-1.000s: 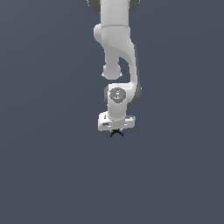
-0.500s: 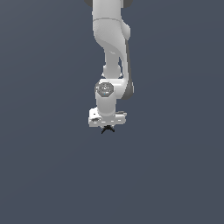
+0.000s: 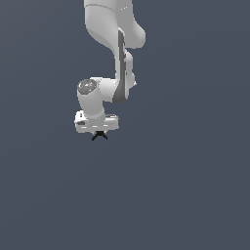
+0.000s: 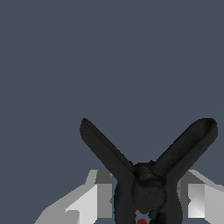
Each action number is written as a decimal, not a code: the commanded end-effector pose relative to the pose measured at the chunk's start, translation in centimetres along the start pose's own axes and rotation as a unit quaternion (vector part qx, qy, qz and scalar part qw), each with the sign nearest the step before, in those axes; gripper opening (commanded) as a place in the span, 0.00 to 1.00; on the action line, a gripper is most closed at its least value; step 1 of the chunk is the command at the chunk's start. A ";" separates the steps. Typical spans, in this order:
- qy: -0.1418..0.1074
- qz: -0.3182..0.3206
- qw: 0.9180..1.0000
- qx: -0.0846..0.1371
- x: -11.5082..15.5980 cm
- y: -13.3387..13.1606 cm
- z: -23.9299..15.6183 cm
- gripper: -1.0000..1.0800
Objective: Pick up the object and move it to a goal position.
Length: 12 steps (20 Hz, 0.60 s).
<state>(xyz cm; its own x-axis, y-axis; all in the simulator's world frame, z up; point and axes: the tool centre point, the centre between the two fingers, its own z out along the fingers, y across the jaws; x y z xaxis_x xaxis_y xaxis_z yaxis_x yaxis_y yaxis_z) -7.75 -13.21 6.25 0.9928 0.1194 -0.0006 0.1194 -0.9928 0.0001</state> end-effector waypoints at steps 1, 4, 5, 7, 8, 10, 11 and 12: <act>0.000 -0.001 1.000 0.000 -1.0 2.4 -0.8 0.00; 0.000 -0.001 1.000 0.000 -1.9 4.6 -1.5 0.00; 0.000 -0.001 1.000 0.000 -2.2 5.2 -1.7 0.00; 0.000 -0.001 1.000 0.000 -2.5 6.3 -2.1 0.00; 0.000 -0.001 1.000 0.000 -2.7 6.7 -2.2 0.00; 0.000 -0.001 1.000 0.000 -2.9 7.4 -2.4 0.00; 0.000 -0.001 1.000 0.000 -3.0 7.6 -2.5 0.00; 0.000 -0.001 1.000 0.000 -3.1 7.8 -2.6 0.00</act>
<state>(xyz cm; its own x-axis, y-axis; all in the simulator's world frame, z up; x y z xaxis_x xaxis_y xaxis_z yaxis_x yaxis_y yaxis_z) -9.80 -20.97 8.69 0.9930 0.1185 0.0000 0.1185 -0.9930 0.0000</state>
